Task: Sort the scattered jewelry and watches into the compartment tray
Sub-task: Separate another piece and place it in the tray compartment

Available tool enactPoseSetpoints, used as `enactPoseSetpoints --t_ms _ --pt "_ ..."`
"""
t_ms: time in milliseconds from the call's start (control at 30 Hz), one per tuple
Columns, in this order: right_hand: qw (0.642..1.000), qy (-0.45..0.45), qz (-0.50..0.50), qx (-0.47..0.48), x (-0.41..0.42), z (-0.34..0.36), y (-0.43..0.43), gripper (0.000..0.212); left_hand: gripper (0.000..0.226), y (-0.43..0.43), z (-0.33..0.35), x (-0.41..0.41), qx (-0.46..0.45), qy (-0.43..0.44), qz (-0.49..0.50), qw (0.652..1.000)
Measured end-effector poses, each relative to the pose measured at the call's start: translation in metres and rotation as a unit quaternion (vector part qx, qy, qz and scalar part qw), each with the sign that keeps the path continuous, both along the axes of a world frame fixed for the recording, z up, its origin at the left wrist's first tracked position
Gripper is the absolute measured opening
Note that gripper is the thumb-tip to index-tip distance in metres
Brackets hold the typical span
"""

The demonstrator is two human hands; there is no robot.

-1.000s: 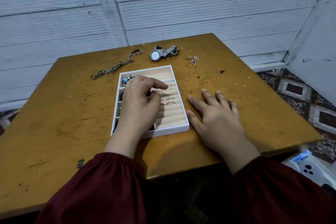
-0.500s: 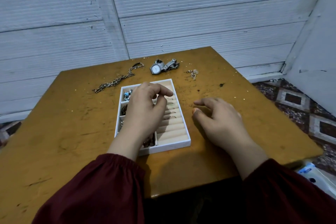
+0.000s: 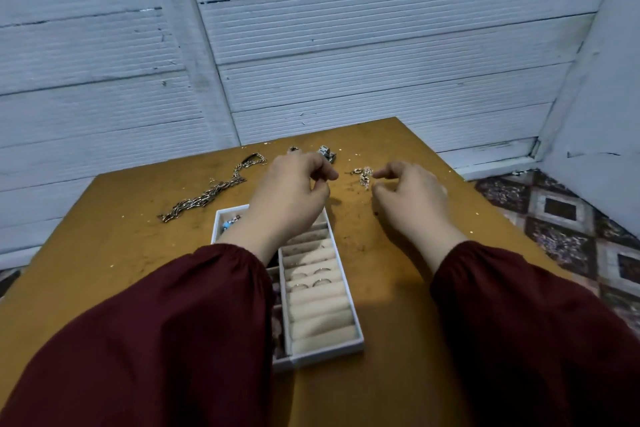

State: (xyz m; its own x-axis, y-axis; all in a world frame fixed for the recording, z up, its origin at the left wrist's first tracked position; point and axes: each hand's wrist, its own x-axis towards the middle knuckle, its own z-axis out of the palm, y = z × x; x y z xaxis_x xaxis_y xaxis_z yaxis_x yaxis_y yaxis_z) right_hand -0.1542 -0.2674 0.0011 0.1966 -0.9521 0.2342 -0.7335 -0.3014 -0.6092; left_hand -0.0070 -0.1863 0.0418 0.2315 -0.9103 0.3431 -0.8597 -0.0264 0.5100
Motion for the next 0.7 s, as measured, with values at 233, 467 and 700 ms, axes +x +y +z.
enactPoseSetpoints --t_ms 233,467,700 --pt "0.999 -0.041 -0.030 -0.014 0.015 -0.009 -0.040 0.021 0.026 -0.056 -0.018 0.002 0.082 -0.083 0.013 0.993" --pt "0.997 -0.068 -0.042 -0.007 0.022 -0.013 -0.071 0.021 0.021 -0.104 -0.032 0.007 0.134 -0.176 0.004 0.975" --pt "0.994 -0.095 -0.044 0.014 0.020 -0.016 -0.081 0.019 0.022 -0.122 -0.041 0.006 0.108 -0.251 0.019 0.962"
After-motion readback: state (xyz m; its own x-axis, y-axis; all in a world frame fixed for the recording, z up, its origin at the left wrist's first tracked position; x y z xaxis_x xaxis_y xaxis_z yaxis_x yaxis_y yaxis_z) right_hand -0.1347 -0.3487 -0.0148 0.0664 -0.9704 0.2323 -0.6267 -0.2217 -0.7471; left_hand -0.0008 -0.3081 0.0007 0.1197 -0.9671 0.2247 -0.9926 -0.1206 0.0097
